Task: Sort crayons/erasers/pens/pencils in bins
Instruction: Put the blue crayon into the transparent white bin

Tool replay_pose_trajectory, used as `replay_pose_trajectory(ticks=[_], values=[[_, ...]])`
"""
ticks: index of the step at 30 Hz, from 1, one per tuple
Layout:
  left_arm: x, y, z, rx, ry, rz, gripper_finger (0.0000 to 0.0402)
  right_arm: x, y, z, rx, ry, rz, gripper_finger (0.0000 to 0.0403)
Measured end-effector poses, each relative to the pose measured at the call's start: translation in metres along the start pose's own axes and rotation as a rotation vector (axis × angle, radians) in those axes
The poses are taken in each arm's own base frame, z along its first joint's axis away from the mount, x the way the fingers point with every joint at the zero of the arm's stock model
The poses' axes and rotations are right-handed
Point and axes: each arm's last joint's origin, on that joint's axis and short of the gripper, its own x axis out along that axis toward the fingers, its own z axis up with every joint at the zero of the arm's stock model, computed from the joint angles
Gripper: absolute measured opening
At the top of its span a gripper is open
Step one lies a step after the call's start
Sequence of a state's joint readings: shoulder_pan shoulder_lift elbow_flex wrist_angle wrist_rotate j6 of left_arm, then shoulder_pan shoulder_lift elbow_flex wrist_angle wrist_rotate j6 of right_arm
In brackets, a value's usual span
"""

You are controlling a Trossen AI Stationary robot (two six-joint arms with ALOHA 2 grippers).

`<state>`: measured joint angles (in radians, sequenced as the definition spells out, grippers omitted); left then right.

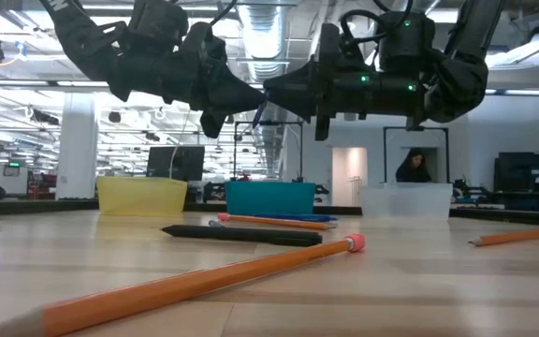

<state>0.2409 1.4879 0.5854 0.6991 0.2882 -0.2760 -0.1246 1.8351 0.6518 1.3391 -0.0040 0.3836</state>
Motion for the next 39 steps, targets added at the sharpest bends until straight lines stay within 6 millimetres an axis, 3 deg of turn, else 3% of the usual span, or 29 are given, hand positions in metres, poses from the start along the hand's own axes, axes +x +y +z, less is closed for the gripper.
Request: replay_pose_trajectory(ticks=[5, 15, 28, 39], values=[[0.0, 0.0, 0.0, -0.021, 0.0, 0.0, 0.0018, 0.0, 0.0, -0.001, 0.013, 0.007, -0.003, 0.009], [0.0, 0.0, 0.0, -0.031, 0.0, 0.006, 0.0018, 0.013, 0.007, 0.001, -0.012, 0.048, -0.003, 0.0126], [0.0, 0.0, 0.0, -0.025, 0.003, 0.006, 0.0024, 0.014, 0.008, 0.002, -0.014, 0.042, 0.0, 0.0038], [0.0, 0.0, 0.0, -0.021, 0.009, -0.018, 0.0094, 0.014, 0.0, 0.004, -0.024, 0.046, -0.001, 0.0037]])
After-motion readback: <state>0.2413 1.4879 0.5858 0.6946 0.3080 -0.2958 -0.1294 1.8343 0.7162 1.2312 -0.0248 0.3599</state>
